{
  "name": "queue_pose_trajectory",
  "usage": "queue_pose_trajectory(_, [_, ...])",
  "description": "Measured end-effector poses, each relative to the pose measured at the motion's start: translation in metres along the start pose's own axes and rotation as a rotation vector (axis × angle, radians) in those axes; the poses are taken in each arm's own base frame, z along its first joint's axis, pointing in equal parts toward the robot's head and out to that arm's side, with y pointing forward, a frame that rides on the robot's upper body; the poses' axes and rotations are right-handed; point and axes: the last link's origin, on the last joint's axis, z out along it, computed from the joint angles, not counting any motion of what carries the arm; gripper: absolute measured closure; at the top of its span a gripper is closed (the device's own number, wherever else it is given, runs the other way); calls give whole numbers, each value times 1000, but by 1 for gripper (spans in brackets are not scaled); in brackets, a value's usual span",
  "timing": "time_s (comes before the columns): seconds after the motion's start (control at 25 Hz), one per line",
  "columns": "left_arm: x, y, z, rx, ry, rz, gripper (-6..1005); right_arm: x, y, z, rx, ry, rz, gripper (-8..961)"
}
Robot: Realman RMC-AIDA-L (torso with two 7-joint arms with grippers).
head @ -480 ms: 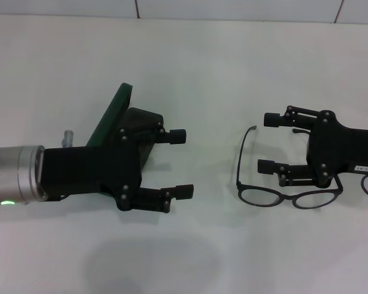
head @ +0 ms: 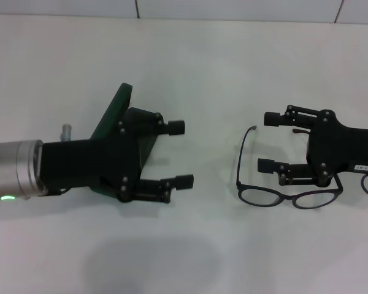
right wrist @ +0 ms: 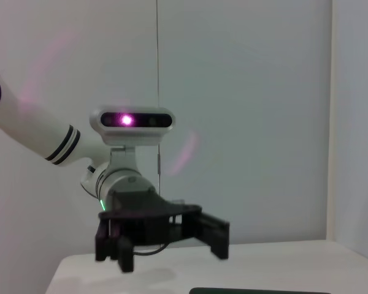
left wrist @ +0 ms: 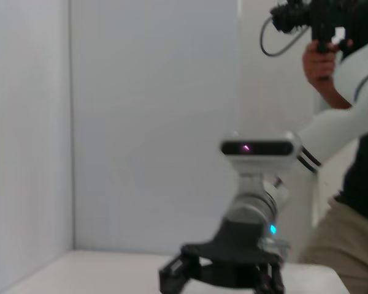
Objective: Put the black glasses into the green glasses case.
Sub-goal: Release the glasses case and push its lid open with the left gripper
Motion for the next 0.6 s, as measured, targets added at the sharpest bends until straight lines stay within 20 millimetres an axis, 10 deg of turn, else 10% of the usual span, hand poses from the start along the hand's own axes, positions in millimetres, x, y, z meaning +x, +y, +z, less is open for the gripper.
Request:
queue_pose_trajectory(0.28, [21,-35,-14,195,72,-175,121,0,-1,0,3,1,-2,141])
queue_pose_trajectory(0.6, [47,-93,-31,428,-261,-442,123,0,-2,-2,6,5,-5,142])
